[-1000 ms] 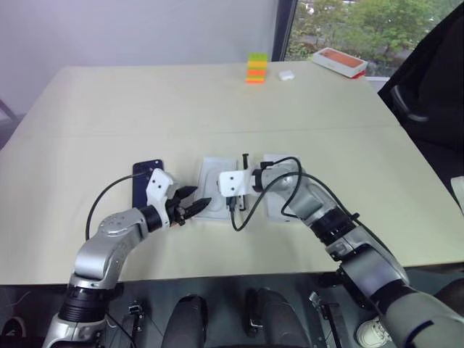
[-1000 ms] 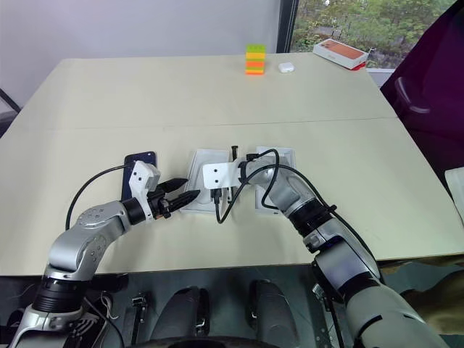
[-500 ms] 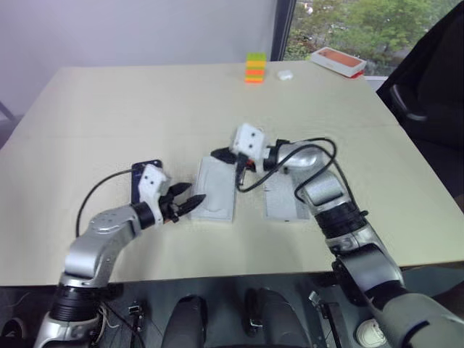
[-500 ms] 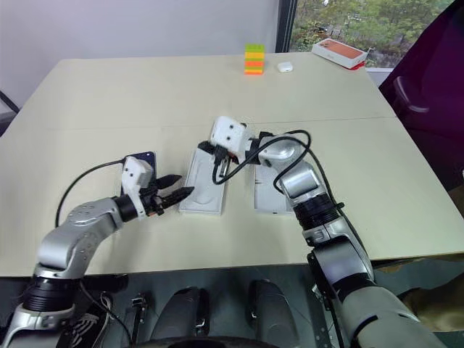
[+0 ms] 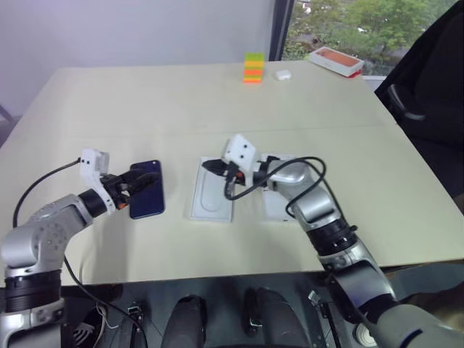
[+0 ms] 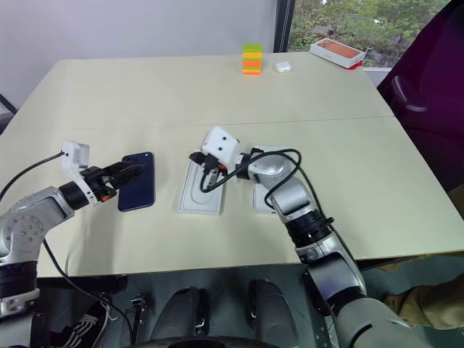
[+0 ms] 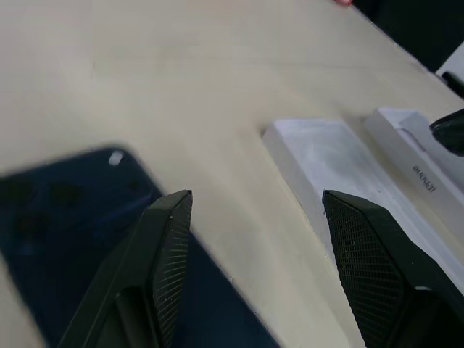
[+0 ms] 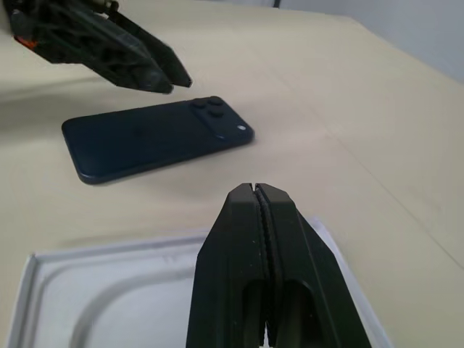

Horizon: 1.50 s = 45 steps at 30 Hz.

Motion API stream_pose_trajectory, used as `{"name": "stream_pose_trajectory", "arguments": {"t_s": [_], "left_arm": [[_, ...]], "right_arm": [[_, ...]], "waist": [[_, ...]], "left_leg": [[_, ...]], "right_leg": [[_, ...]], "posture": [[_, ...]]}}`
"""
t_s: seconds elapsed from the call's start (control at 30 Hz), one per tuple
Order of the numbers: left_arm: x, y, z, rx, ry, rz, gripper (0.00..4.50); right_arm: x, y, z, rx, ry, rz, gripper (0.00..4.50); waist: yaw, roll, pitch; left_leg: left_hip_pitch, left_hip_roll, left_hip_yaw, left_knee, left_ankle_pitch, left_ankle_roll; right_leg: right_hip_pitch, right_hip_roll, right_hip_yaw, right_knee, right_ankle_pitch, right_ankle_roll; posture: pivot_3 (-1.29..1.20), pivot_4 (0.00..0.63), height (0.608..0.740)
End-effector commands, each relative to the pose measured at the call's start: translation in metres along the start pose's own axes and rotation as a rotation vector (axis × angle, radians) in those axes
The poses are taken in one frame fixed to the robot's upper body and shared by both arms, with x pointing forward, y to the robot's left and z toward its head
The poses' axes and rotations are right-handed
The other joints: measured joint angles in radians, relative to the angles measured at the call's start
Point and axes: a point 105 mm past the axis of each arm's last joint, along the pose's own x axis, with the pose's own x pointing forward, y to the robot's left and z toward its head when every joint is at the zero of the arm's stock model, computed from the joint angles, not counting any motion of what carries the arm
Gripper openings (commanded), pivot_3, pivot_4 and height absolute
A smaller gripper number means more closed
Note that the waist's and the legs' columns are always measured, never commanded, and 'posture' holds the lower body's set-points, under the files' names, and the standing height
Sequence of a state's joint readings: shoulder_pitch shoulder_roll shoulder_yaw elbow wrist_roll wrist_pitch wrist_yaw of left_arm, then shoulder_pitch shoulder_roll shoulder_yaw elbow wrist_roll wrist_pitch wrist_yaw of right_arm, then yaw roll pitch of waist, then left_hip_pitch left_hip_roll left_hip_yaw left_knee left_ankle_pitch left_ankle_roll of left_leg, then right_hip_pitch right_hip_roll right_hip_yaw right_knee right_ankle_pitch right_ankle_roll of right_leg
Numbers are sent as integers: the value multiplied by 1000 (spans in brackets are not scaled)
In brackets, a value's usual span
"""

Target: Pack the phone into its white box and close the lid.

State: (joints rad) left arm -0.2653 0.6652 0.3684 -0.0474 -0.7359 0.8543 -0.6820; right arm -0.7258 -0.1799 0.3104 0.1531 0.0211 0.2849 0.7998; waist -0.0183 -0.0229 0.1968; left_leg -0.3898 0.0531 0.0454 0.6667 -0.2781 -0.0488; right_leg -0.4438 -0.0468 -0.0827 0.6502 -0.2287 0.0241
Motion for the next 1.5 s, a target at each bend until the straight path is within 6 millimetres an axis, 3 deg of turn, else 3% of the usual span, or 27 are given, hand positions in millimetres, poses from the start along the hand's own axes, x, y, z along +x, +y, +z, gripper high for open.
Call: {"name": "stream_pose_trajectory", "arguments": {"t_s": [0.03, 0.13, 0.23, 0.5, 0.83, 1.17, 1.5], "left_arm": [[-9, 3, 12, -14, -26, -4, 3031], [-23, 22, 9, -142, 44, 39, 3031], [-30, 32, 11, -213, 41, 66, 3031], [-42, 53, 0, -244, 88, 162, 3031], [-23, 54, -19, -369, 142, 143, 3031], [-4, 30, -45, -542, 283, 16, 3031], [0, 19, -53, -572, 330, -42, 3031]], "right_arm": [[8, -4, 21, -40, -50, -30, 57], [33, 4, 28, -105, -25, -52, 57], [53, 19, 25, -32, 22, 28, 57], [76, 22, 19, -107, 133, 13, 57], [78, 24, -3, -75, 204, 4, 57], [79, 38, -21, -113, 274, 38, 57], [78, 46, -36, -209, 346, 68, 57]], "waist": [[4, 0, 0], [-1, -1, 0], [2, -1, 0], [0, -1, -1], [1, -2, -1], [4, -3, -1], [6, -3, -2]], "left_leg": [[0, 0, 0, 0, 0, 0], [-1, -1, 1, 1, 0, 0], [0, 0, 0, 0, 0, 0], [-1, 0, 0, -1, 0, 0], [-1, -1, 0, 0, 0, 0], [0, -2, 0, 0, 0, 0], [0, -3, 0, 0, 0, 0]], "right_leg": [[0, 0, 0, 0, 0, 0], [0, -2, 0, 0, 0, 0], [0, 0, 0, 0, 0, 0], [0, -2, 0, 0, 0, 0], [0, -2, 0, 0, 0, 0], [0, -3, 1, 0, 0, 0], [1, -5, 0, 0, 0, 0]], "posture": [[0, 150, 740], [0, 150, 740], [0, 150, 740], [0, 150, 740], [0, 150, 740], [0, 150, 740], [0, 150, 740]]}}
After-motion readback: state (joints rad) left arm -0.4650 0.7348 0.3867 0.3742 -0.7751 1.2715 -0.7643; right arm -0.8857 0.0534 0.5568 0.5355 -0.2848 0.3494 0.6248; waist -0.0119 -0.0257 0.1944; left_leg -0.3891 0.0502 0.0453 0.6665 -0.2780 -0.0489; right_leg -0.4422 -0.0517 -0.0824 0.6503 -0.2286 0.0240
